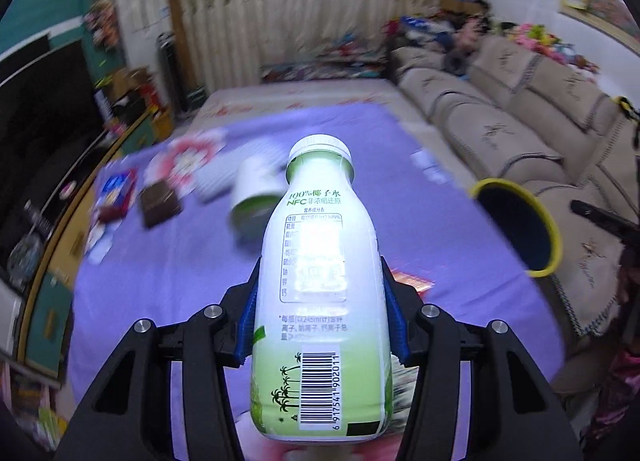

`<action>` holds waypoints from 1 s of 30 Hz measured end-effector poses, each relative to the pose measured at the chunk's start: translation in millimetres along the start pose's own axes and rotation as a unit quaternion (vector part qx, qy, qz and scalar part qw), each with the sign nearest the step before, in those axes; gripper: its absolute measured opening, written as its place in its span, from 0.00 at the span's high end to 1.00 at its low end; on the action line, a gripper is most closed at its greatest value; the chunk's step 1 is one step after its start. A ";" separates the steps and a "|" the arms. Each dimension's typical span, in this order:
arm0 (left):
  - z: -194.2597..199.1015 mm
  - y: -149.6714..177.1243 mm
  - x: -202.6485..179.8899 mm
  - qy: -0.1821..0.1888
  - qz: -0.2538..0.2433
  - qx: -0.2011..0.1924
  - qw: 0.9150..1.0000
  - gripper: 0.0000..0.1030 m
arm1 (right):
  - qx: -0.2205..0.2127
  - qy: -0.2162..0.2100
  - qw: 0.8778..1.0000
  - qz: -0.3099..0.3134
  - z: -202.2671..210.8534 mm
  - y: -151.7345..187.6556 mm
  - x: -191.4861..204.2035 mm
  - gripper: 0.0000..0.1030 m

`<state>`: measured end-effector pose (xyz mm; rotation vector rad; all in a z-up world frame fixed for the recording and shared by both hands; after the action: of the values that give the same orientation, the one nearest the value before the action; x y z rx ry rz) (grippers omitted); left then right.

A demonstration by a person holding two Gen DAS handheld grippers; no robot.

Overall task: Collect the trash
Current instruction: 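Grasp the green-white bottle with the left gripper and drop it into the bin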

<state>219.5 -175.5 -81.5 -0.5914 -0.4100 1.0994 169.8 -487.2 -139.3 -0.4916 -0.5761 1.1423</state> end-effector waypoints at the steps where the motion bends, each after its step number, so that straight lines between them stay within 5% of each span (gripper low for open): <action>1: 2.0 -7.7 -14.4 0.011 -0.013 -0.005 1.000 0.50 | -0.005 0.004 1.000 -0.001 5.8 1.1 -3.8 0.77; 16: -45.0 -72.7 -225.1 0.158 -0.147 0.045 0.975 0.50 | -0.026 0.047 0.998 -0.023 56.7 24.0 -74.1 0.77; 30: -161.9 -85.1 -329.6 0.164 -0.216 0.117 0.956 0.50 | 0.002 0.055 0.997 -0.056 20.6 23.2 -116.0 0.77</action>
<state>240.2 -543.5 -160.5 -0.4357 -0.1068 0.6037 105.1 -586.6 -158.4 -0.5094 -0.4997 1.0023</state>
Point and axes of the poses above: each gripper's, at about its wrist camera, not at the fingertips, and z roughly against the way its jaws point, x to its left, y to its underside, the point moved 6 cm from there along -z, roughly the way its jaws point, and after that the axes turned 5 degrees about x, right-handed, at the moved point
